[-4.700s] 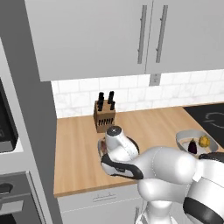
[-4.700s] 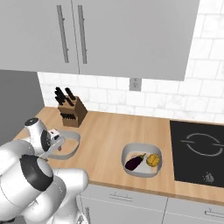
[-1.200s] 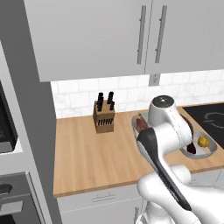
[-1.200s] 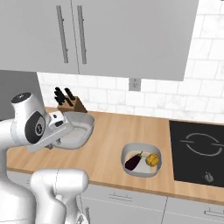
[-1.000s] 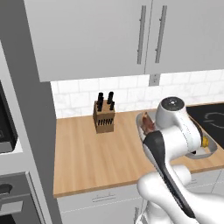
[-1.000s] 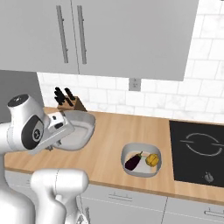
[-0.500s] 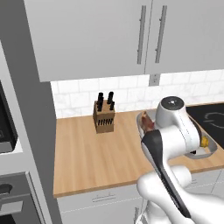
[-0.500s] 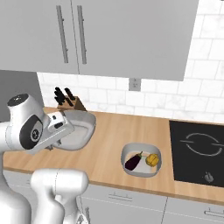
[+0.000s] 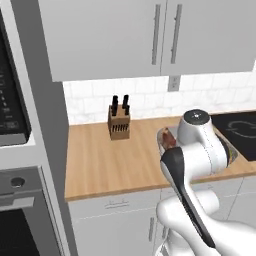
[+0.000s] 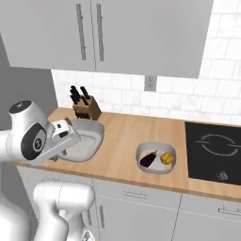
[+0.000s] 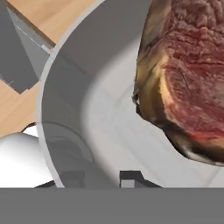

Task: Take the meat container that has the steak and place it on the second highest rack of the freezer. Then take the vegetable container that has the squash and eggplant and place it on the highest rack of the freezer.

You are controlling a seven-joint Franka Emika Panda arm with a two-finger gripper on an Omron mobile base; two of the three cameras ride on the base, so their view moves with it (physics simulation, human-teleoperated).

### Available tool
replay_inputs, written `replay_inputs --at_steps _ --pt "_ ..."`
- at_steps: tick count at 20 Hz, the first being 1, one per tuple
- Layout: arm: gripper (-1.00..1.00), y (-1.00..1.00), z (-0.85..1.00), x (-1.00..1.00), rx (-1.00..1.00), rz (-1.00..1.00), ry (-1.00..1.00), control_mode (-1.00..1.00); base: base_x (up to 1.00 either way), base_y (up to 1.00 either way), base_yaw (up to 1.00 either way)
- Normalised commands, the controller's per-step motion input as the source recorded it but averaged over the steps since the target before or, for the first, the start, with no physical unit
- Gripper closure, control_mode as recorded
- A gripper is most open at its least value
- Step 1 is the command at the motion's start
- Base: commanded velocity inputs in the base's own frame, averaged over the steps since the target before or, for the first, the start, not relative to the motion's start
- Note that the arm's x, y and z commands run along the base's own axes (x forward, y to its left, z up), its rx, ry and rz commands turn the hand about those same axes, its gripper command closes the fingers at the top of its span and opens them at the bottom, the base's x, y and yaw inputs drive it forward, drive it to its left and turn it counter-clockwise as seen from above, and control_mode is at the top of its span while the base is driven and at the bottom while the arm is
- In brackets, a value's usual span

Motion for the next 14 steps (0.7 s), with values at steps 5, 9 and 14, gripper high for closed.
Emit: replay_inputs --at_steps 5,9,14 --pt "1.00 0.00 0.00 0.00 0.00 0.00 0.00 1.00 -0.87 0.44 0.21" --pt "1.00 0.00 0.00 0.00 0.00 0.00 0.00 1.00 -0.68 0.78 0.21" --pt "1.00 0.00 0.00 0.00 0.00 0.00 0.00 1.00 -0.50 1.00 0.10"
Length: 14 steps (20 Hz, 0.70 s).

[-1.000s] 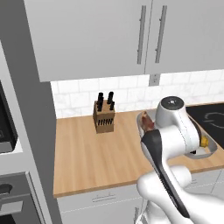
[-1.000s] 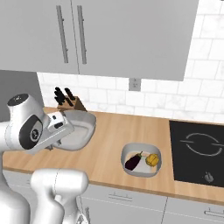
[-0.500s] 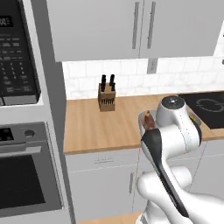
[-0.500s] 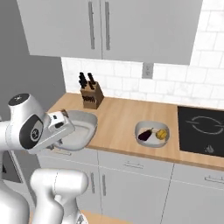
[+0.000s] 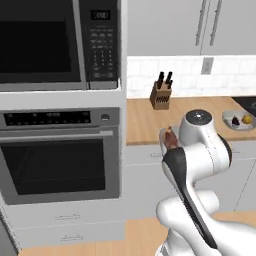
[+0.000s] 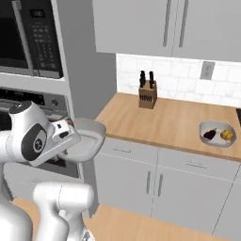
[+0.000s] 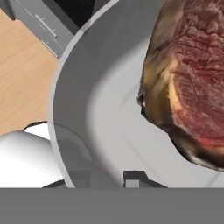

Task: Take the meat container that has the steak and place it on the second highest rack of the freezer. Then take the vegetable container that has the squash and eggplant and place it on the highest rack of the freezer.

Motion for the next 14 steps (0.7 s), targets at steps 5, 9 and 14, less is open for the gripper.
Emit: replay_inputs --at_steps 5,9,14 --pt "1.00 0.00 0.00 0.00 0.00 0.00 0.00 1.00 -0.07 1.00 0.00" --pt "1.00 0.00 0.00 0.00 0.00 0.00 0.00 1.00 -0.29 1.00 0.01" --pt "1.00 0.00 0.00 0.00 0.00 0.00 0.00 1.00 -0.60 1.00 0.07"
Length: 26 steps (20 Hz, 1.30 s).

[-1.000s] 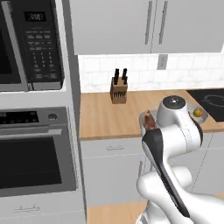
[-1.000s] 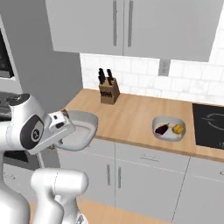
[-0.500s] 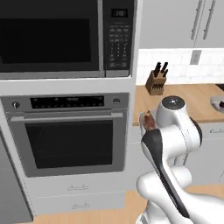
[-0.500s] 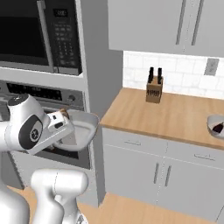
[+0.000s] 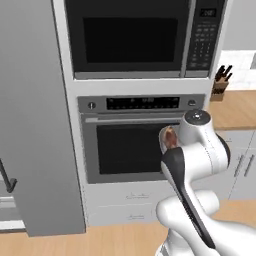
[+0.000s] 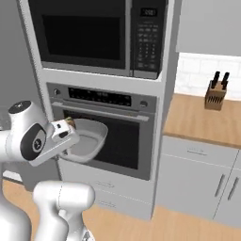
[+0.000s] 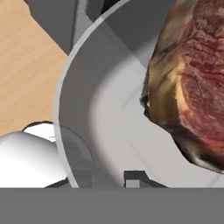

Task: Take the meat container that has the steak and place it on the second highest rack of the freezer. Then take the vegetable container that has the squash and eggplant and place it on the highest rack of the freezer.

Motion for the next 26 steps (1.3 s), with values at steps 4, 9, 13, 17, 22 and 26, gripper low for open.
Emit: replay_inputs --at_steps 4,9,13,17,22,26 --pt "1.00 0.00 0.00 0.00 0.00 0.00 0.00 1.00 -0.05 1.00 0.15" --pt "1.00 0.00 0.00 0.00 0.00 0.00 0.00 1.00 0.00 1.00 0.29" --pt "1.00 0.00 0.00 0.00 0.00 0.00 0.00 1.00 0.01 1.00 0.31" --pt "1.00 0.00 0.00 0.00 0.00 0.00 0.00 1.00 0.13 1.00 0.39" --pt "1.00 0.00 0.00 0.00 0.00 0.00 0.00 1.00 0.41 0.53 0.32" --pt "1.00 0.00 0.00 0.00 0.00 0.00 0.00 1.00 0.64 0.42 0.29"
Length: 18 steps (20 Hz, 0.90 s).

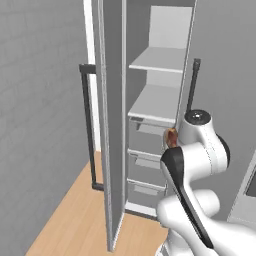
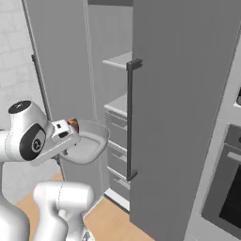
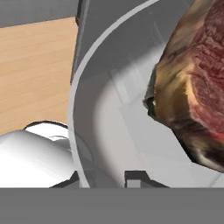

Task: Take the meat container that has the steak and place it on the second highest rack of the freezer. Then take the vegetable container that has the squash and eggplant and place it on the highest rack of the freezer.

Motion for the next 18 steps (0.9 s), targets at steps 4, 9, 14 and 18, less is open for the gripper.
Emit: replay_inputs --at_steps 4,9,14,18 --pt "1.00 0.00 0.00 0.00 0.00 0.00 0.00 1.00 0.79 0.08 0.12" --pt "1.00 0.00 0.00 0.00 0.00 0.00 0.00 1.00 0.86 -0.02 0.00" --pt "1.00 0.00 0.00 0.00 0.00 0.00 0.00 1.00 0.55 0.25 -0.02" --pt "1.00 0.00 0.00 0.00 0.00 0.00 0.00 1.00 0.19 0.32 -0.03"
